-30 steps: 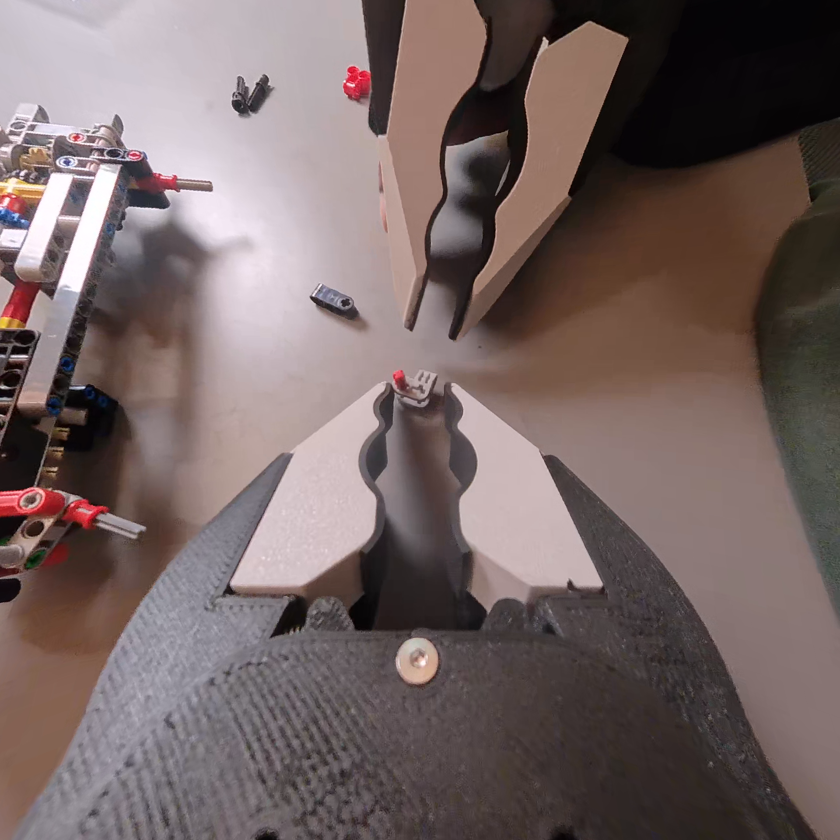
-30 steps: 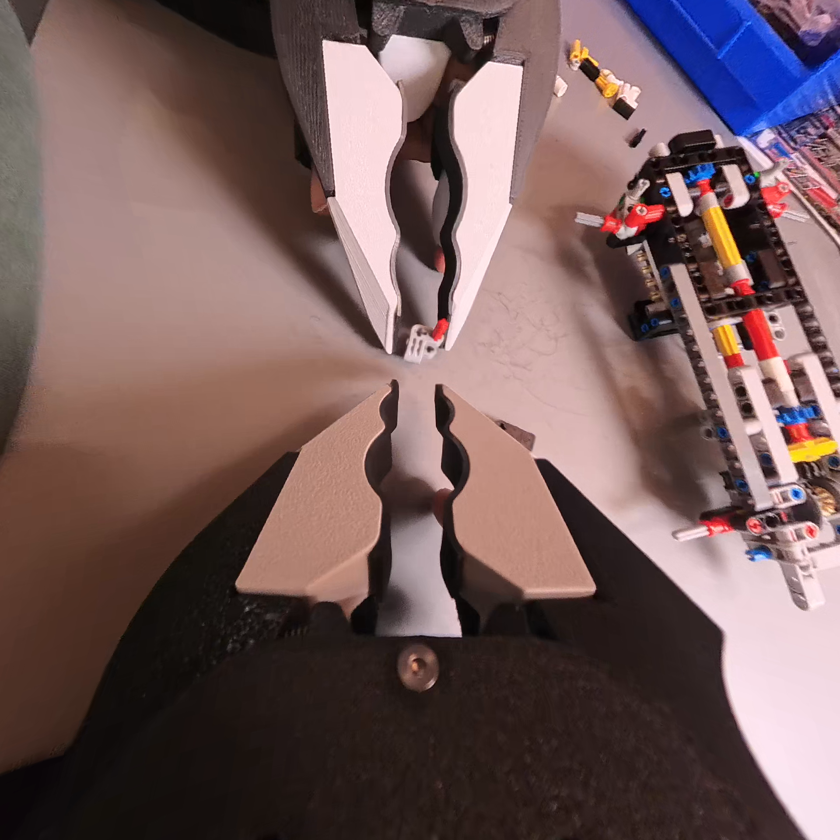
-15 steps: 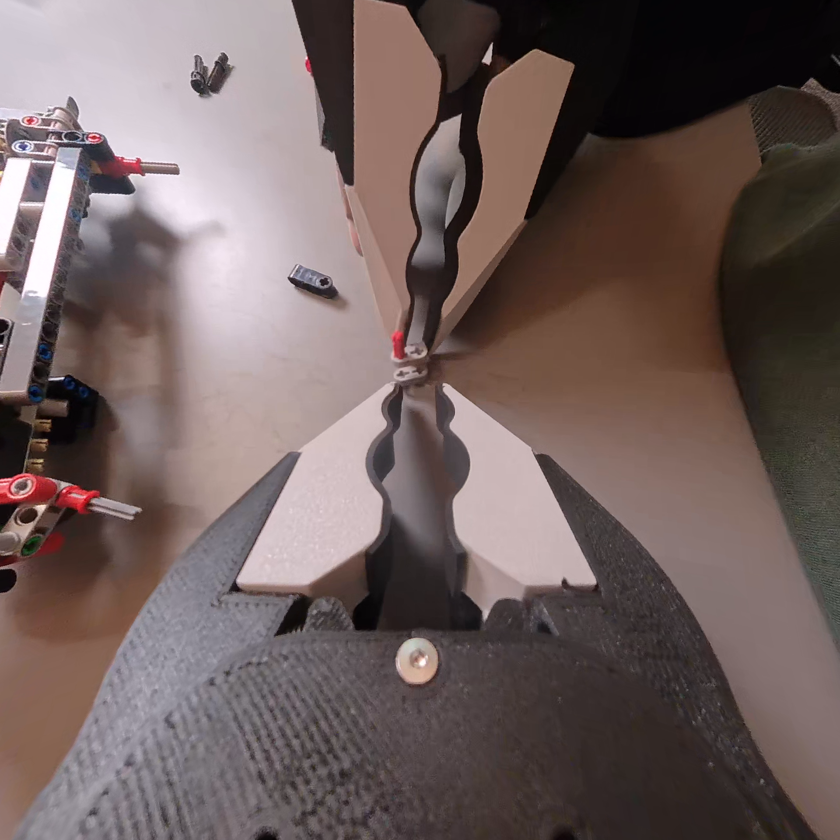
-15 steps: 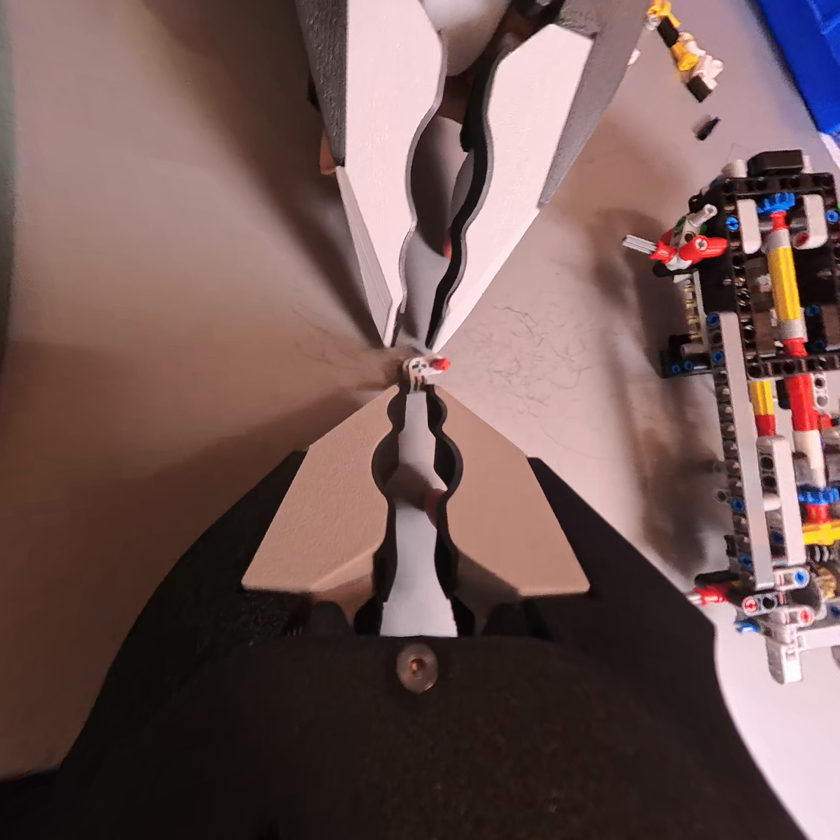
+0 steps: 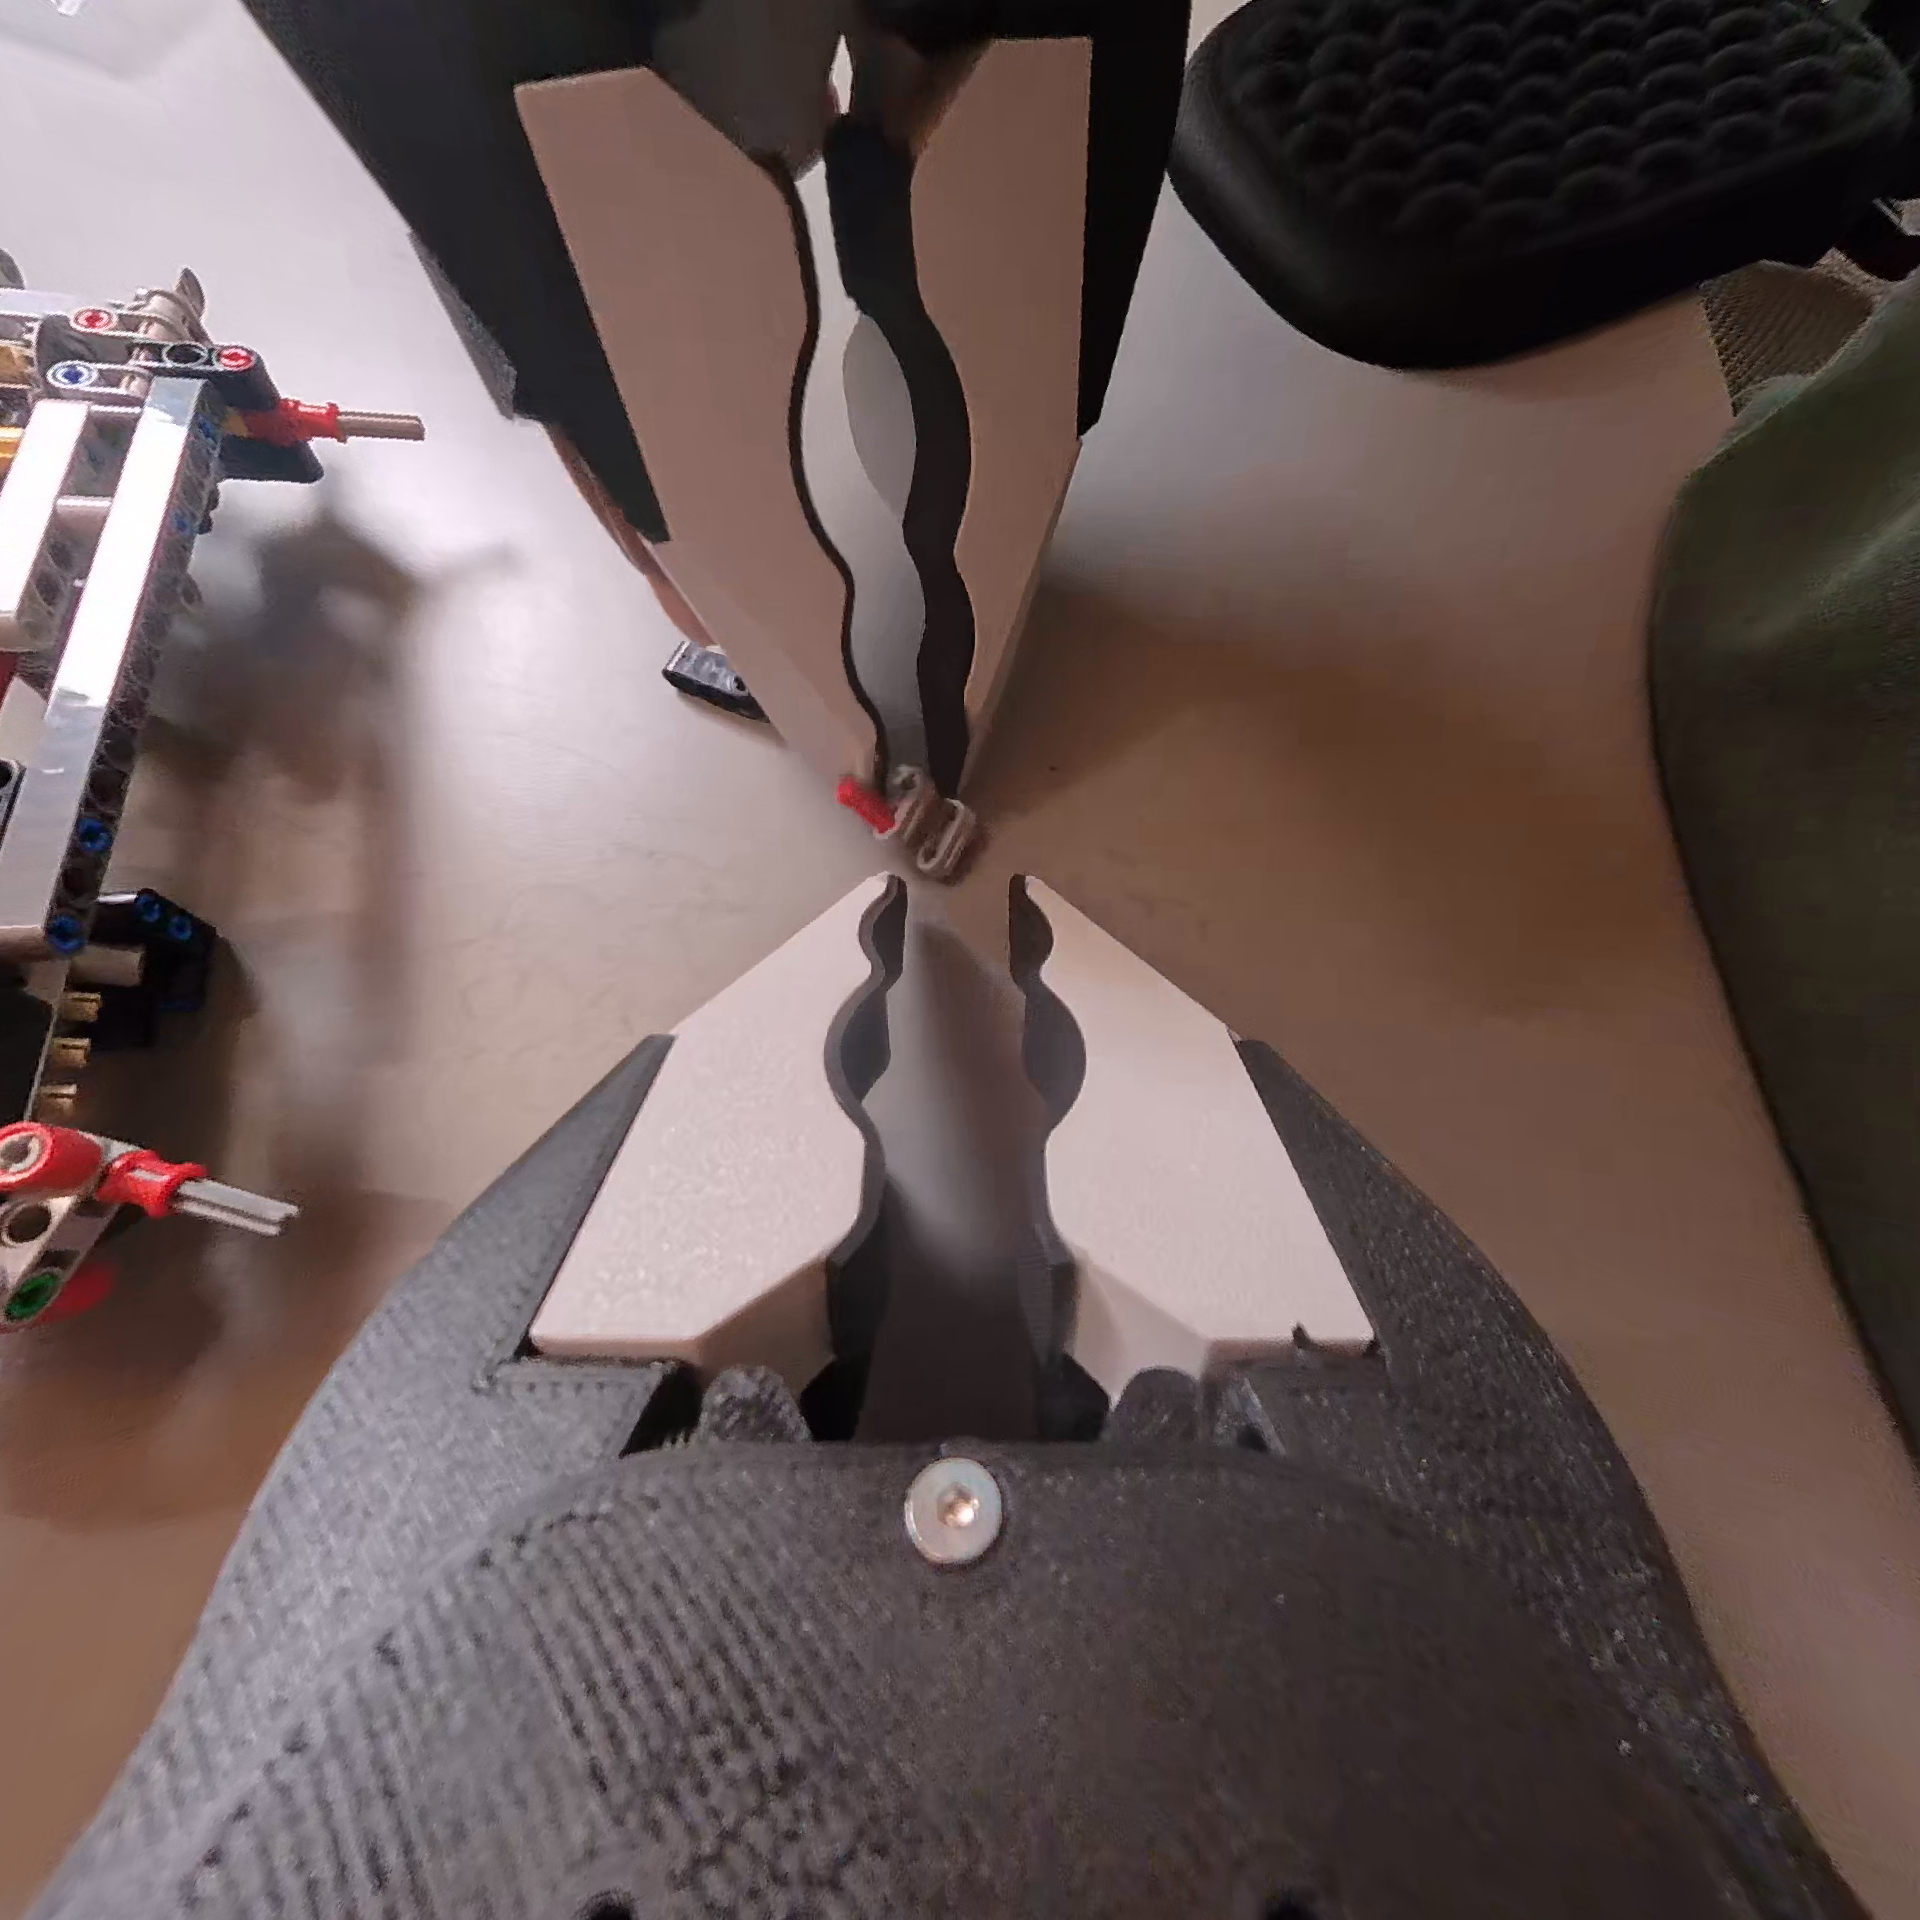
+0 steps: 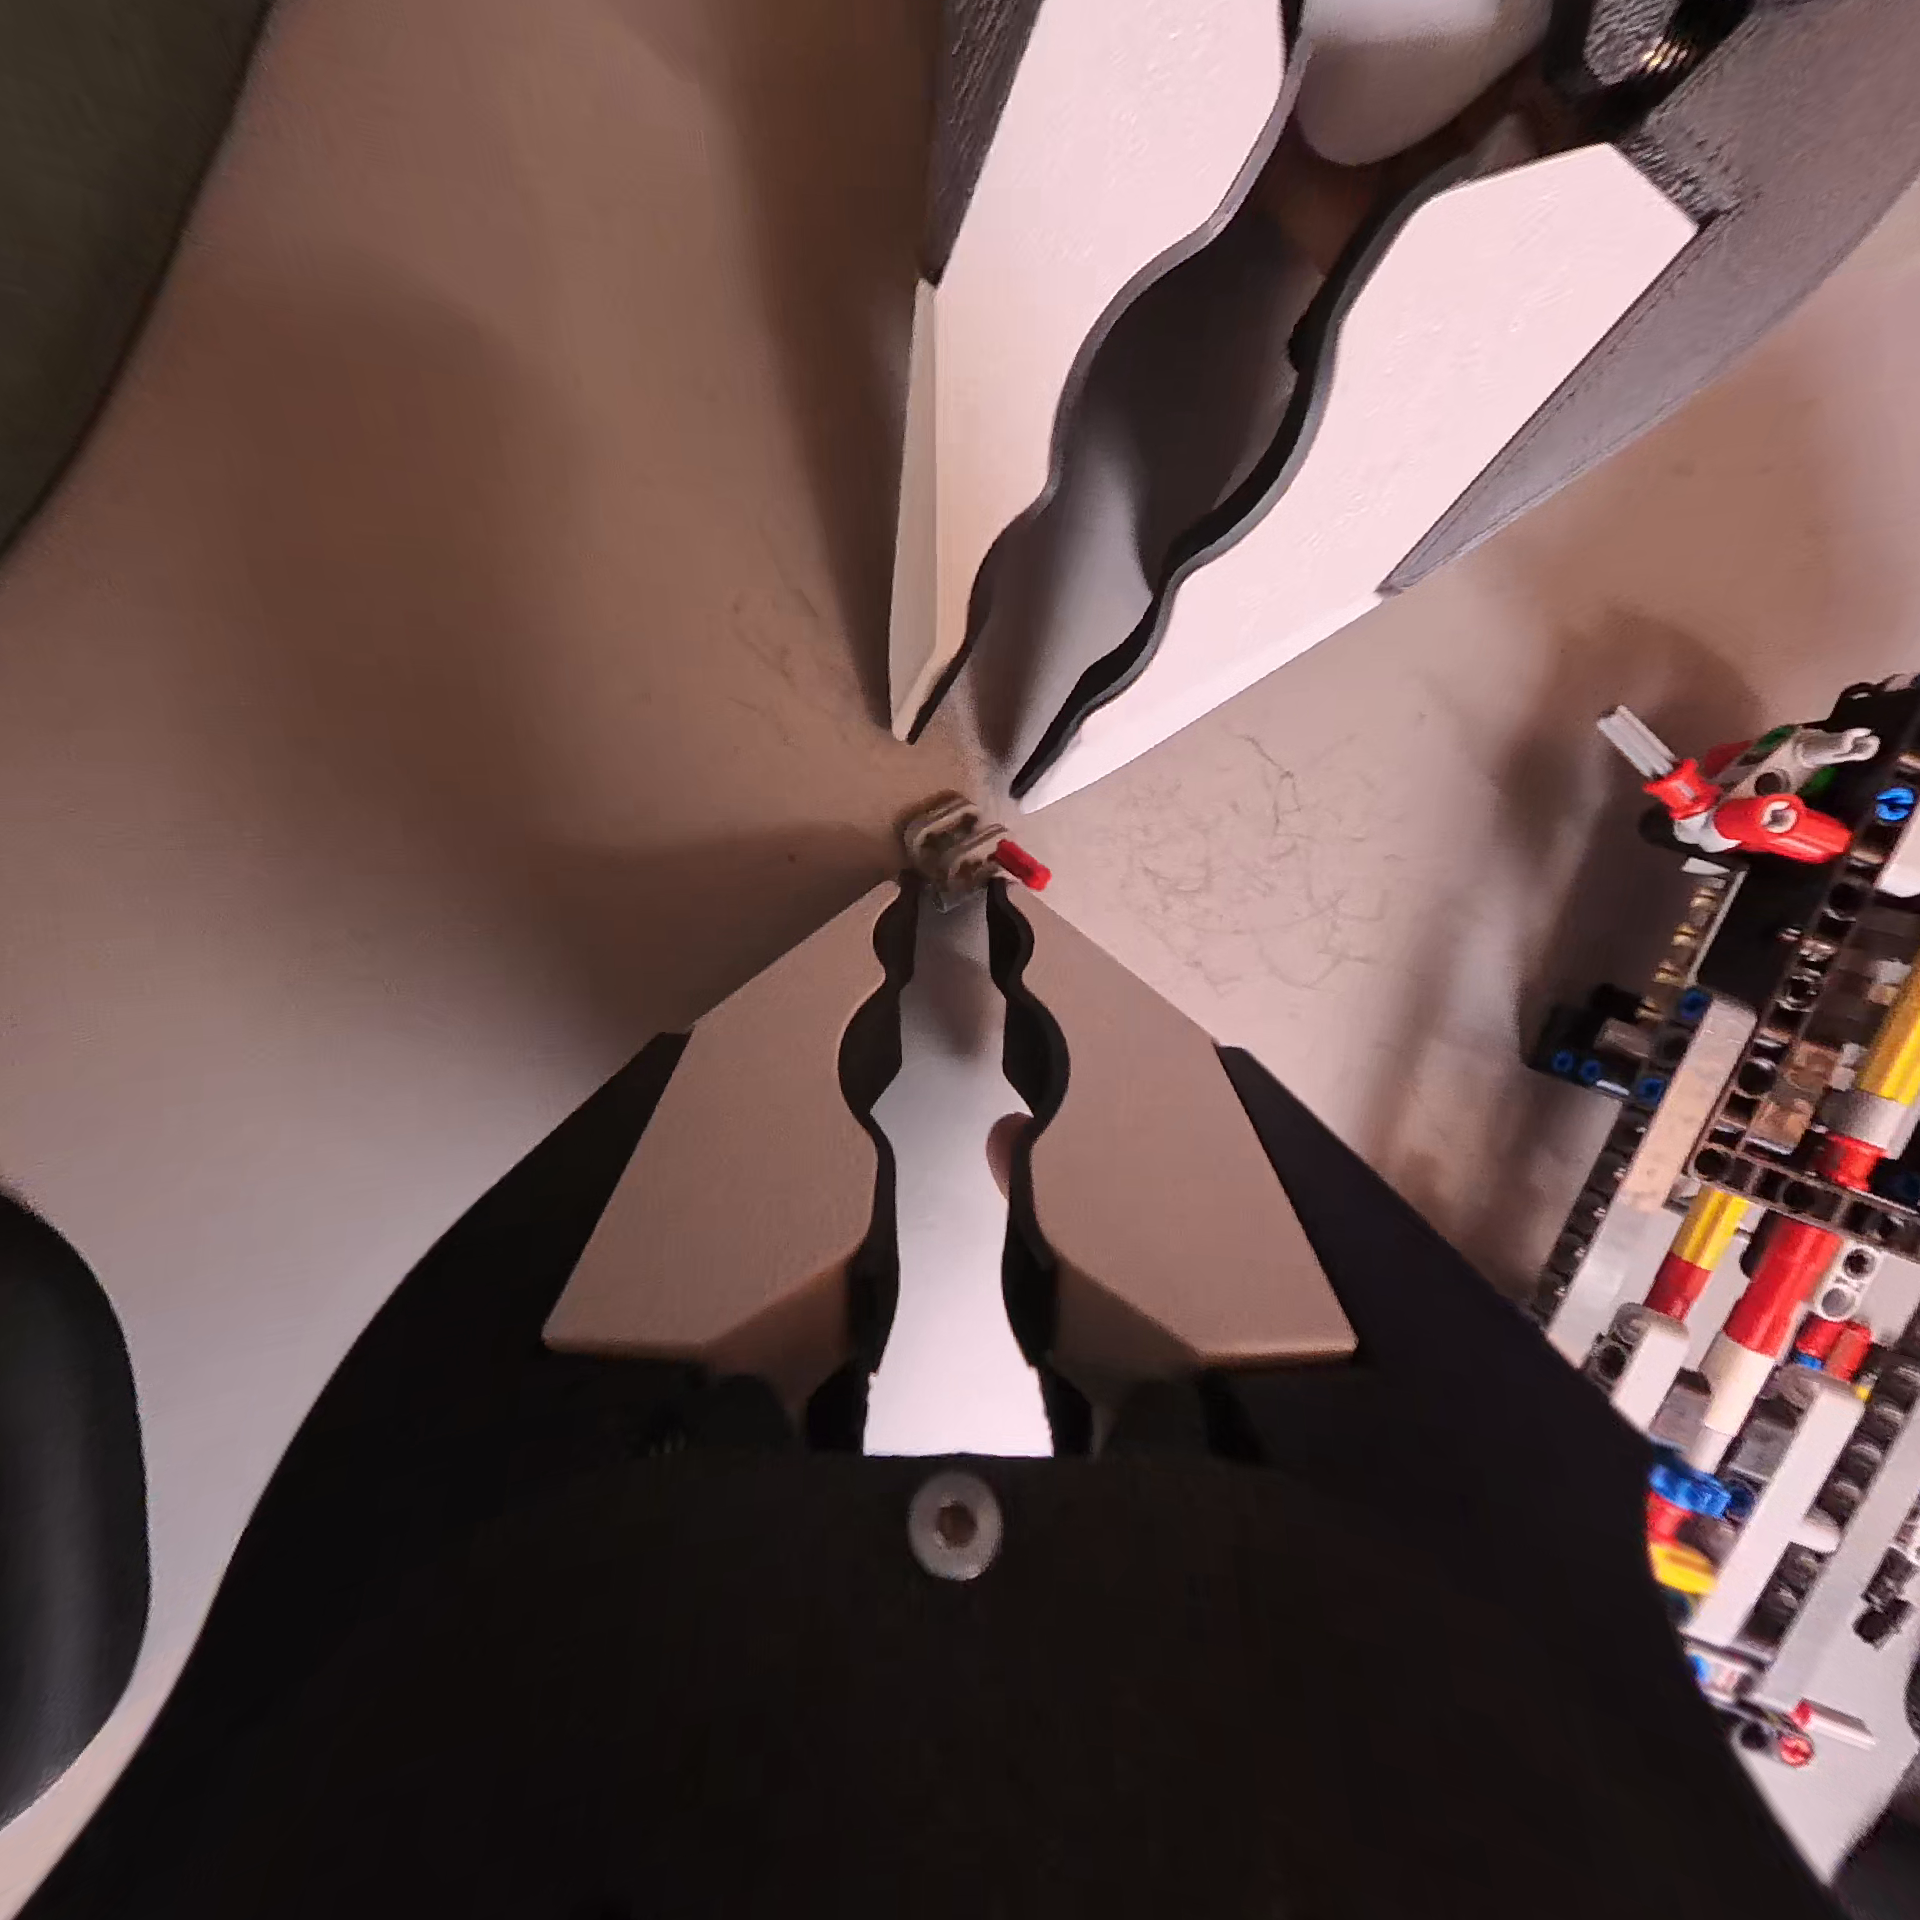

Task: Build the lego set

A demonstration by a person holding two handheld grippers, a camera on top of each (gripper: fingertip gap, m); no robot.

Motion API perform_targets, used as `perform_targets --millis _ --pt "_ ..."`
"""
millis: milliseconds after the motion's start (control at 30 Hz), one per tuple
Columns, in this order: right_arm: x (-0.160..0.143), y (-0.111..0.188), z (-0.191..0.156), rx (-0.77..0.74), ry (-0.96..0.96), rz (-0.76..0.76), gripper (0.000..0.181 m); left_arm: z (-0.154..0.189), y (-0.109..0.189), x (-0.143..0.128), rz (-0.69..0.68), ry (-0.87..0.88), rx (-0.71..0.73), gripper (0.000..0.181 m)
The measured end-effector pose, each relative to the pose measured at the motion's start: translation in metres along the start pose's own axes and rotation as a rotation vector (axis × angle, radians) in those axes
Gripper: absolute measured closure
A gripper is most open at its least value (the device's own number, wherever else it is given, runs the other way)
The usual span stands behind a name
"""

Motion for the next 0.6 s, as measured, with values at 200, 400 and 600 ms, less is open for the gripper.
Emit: perform_targets --millis 200,400,600 --pt "0.005 0.002 0.001 -0.02 0.011 0.015 0.172 0.003 -0.003 0.002 0.001 -0.026 0.003 0.169" --pt "0.006 0.003 -0.003 -0.118 0.068 -0.01 0.174 0.001 -0.004 0.002 -0.001 -0.037 0.044 0.174" --pt "0.007 0.005 -0.012 -0.335 0.302 -0.179 0.175 -0.002 -0.007 0.004 0.004 -0.035 0.069 0.171"
Point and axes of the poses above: each gripper's, where its closed fingertips meet, y back along the fingers, x out of its top, z = x × y across the jaws, the point moved 5 cm from there along y, back along the fingers, and after that the axes turned 3 degrees about -x, right-handed, at the moved point
